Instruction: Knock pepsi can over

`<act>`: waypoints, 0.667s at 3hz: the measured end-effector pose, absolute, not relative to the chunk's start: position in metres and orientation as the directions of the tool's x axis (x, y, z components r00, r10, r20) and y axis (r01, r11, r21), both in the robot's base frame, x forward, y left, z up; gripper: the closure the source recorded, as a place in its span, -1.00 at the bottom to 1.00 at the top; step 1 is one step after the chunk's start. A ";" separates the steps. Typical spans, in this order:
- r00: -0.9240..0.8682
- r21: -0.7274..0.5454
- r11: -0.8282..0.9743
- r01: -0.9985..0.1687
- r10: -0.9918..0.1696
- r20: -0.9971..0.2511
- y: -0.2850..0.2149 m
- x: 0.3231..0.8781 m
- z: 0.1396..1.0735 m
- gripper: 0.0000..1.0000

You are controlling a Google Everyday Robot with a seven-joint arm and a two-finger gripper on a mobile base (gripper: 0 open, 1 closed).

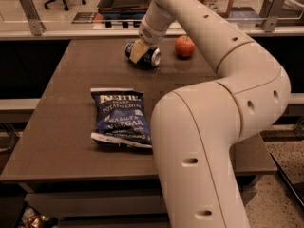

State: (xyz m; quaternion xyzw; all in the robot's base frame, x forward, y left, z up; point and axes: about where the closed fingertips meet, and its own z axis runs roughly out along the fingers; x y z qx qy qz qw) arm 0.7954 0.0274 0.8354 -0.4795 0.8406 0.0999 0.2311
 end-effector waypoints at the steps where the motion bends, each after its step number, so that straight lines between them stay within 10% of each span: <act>1: -0.434 -0.051 0.519 -0.854 -0.761 -0.482 0.029 0.795 0.833 0.19; 2: -0.434 -0.051 0.519 -0.854 -0.761 -0.482 0.029 0.795 0.835 -0.28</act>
Offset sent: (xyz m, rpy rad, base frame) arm 0.0001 0.0014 -0.0026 -0.0010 0.0039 0.0018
